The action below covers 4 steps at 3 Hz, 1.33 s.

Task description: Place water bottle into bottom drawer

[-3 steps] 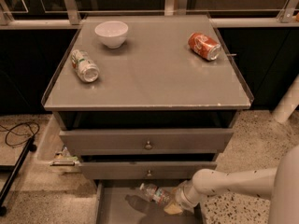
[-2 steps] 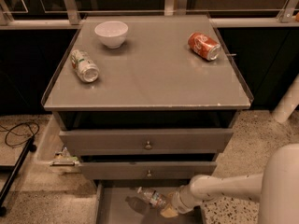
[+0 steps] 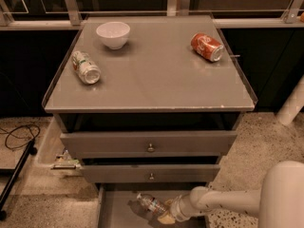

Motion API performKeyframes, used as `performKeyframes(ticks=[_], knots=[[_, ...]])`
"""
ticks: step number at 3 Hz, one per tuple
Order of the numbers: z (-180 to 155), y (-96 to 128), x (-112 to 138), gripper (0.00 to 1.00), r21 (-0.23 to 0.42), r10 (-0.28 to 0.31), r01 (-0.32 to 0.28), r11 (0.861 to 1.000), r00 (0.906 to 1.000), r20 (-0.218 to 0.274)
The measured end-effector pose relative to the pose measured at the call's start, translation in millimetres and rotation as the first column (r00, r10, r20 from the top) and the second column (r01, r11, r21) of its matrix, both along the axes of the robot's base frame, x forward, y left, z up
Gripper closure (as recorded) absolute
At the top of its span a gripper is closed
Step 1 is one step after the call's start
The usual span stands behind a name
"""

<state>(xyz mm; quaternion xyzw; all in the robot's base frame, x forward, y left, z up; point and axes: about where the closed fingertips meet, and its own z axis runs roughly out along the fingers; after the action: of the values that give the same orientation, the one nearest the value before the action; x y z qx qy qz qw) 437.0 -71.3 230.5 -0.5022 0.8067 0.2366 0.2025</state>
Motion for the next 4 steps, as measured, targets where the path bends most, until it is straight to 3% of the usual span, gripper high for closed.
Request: performKeyframes(ticks=[1, 2, 3, 4], knots=[[-27.2, -0.3, 3.6, 1.0, 0.115, -0.036, 0.033, 0.993, 0.9989, 0.03], [-56.6, -14.4, 4.2, 1.0, 0.203, -0.05, 0.041, 0.978, 0.9981, 0.037], [-78.3, -19.1, 7.3, 1.0, 0.212, -0.028, 0.021, 0.977, 0.9991, 0.033], [-88.0, -13.0, 12.1, 1.0, 0.145, 0.021, -0.027, 0.989, 0.9989, 0.042]])
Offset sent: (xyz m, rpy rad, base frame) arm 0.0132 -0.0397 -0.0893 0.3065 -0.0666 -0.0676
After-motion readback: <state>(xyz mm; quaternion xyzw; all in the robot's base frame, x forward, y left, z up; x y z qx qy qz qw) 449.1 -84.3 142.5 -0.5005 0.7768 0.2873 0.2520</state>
